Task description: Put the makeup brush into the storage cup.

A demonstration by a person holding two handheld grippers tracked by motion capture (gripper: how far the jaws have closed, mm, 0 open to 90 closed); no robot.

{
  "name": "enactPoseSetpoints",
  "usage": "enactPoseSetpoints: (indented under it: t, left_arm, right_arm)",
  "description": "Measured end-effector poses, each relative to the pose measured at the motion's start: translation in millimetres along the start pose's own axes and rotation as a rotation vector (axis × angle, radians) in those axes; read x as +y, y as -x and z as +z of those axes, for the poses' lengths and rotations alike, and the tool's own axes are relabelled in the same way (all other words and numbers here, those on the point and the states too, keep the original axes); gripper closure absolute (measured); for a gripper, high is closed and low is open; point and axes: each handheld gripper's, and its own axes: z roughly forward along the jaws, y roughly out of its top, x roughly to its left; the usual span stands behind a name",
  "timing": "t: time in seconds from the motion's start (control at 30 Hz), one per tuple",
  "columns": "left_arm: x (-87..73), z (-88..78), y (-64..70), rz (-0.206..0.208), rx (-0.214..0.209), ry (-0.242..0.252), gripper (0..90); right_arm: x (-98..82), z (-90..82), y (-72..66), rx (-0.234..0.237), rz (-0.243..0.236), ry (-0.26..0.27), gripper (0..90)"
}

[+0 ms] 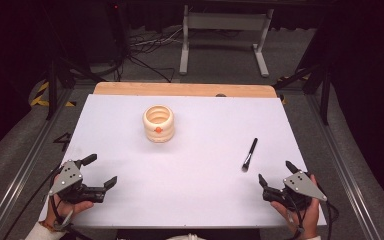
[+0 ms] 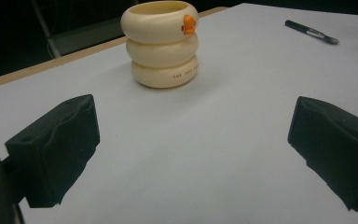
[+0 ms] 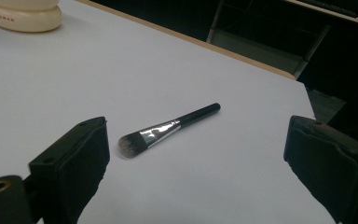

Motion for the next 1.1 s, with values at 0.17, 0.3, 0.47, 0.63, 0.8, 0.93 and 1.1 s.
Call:
enactPoseSetpoints:
  t: [0.17,0.3,0.47,0.63,0.8,0.93,1.1]
  left_arm:
    - [-0.5,-0.7,1.6,0.011,0.013,-0.007,3.6]
    - [-0.8,-2.3,-1.1,0.0,0.014,-0.001,4.0]
    - [-1.1,-0.6,-1.3,-0.006,0.02,-0.003,4.3]
    - [-1.8,0.6,-1.4,-0.025,0.015,-0.017,5.1]
    - [-2.2,2.0,-1.1,-0.022,0.008,-0.024,5.3]
    - [-2.8,3.3,-1.3,-0.026,0.013,-0.031,5.8]
    - [-2.8,4.3,-0.7,-0.022,0.011,-0.036,6.0]
  right_arm:
    - [-0.4,2.6,0.1,0.003,0.017,-0.027,7.8]
    - [0.8,5.2,-0.8,-0.004,0.011,-0.042,8.0]
    - [2.4,10.5,-2.7,0.017,0.025,-0.074,9.8]
    - [17.5,23.4,-2.9,0.015,0.094,-0.18,14.5]
    - [39.4,41.9,4.8,0.015,0.207,-0.273,17.6]
    - [53.4,64.4,10.2,0.019,0.259,-0.37,21.9]
    - [65.6,98.7,15.8,0.048,0.317,-0.518,29.2]
